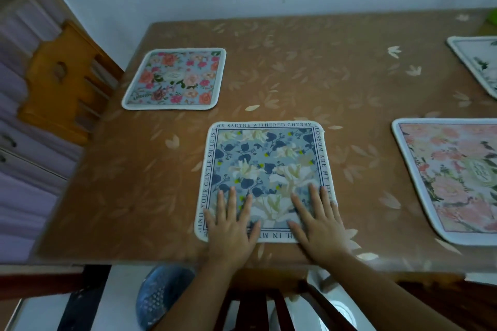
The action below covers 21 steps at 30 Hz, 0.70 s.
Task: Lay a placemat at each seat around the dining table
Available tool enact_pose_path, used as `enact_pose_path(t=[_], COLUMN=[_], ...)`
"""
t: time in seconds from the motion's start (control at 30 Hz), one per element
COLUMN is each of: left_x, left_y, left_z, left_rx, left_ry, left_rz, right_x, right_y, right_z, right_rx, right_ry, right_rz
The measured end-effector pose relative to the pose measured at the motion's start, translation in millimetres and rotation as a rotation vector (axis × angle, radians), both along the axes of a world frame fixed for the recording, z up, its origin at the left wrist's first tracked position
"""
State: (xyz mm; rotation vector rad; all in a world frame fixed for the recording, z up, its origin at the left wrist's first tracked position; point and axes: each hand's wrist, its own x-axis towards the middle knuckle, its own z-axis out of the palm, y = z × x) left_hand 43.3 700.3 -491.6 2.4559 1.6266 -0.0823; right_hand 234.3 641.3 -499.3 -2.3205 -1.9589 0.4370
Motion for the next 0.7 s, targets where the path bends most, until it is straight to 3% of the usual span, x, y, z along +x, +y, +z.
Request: enact_pose_path(t=[0.33, 0.53, 0.7], left_x=[5, 1, 3], left_y=[-31, -47, -46], left_z=[24, 11, 35], left_rx=[-0.137, -0.235, -0.095], left_ry=[0.109, 0.033, -0.058], left_rz=[0.034, -0.008, -0.038], right_x=[-24, -21, -17], right_y=[-20, -29, -32], right_z=[11, 26, 48], right_rx=[-0.132, -0.156, -0.120], right_ry=[-0.006, 0.072, 0.067], right_rz=[0.031, 0.072, 0.092])
